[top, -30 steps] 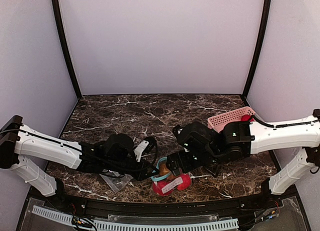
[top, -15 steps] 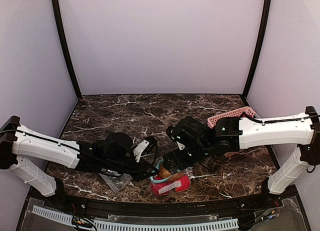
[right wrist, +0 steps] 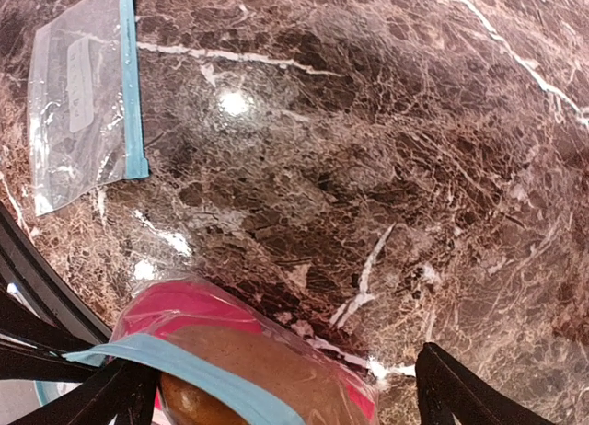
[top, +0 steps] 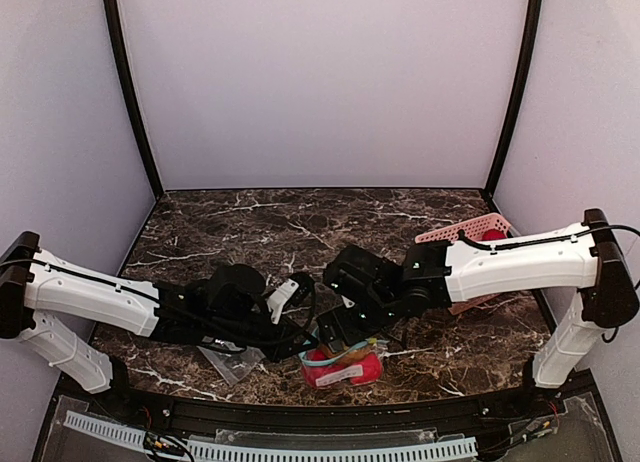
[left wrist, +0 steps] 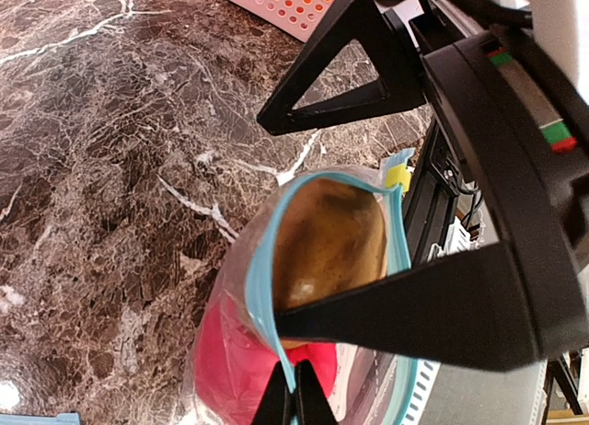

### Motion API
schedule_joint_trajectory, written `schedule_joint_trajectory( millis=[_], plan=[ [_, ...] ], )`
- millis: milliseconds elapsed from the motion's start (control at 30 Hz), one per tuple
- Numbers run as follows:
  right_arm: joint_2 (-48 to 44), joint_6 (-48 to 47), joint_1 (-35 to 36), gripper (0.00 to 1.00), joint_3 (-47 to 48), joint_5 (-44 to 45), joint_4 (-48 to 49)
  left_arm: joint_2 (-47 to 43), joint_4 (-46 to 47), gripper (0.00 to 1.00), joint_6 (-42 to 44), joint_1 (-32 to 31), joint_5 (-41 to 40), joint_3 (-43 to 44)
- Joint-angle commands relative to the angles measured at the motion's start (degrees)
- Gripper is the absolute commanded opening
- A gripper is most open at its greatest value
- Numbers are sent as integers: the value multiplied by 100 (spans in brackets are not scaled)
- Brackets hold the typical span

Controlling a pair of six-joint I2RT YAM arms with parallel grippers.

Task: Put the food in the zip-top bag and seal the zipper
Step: Adjust the fake vegetable in the zipper food storage bag.

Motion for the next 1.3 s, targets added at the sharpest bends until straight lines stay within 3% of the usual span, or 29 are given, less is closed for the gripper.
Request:
schedule_joint_trajectory(
  millis=[0,600,1267],
  plan=[
    [85,378,-30,94,92,311,-536,-185,-72,1,82,-21,-129,56],
    [-99,899,-51,86,-367,306,-752,-548,-271,1,-111,-21,-661,-148],
    [-103,1219,-52,85,-584,668,-1553,-723,-469,1,-242,-21,-918,-216]
  ],
)
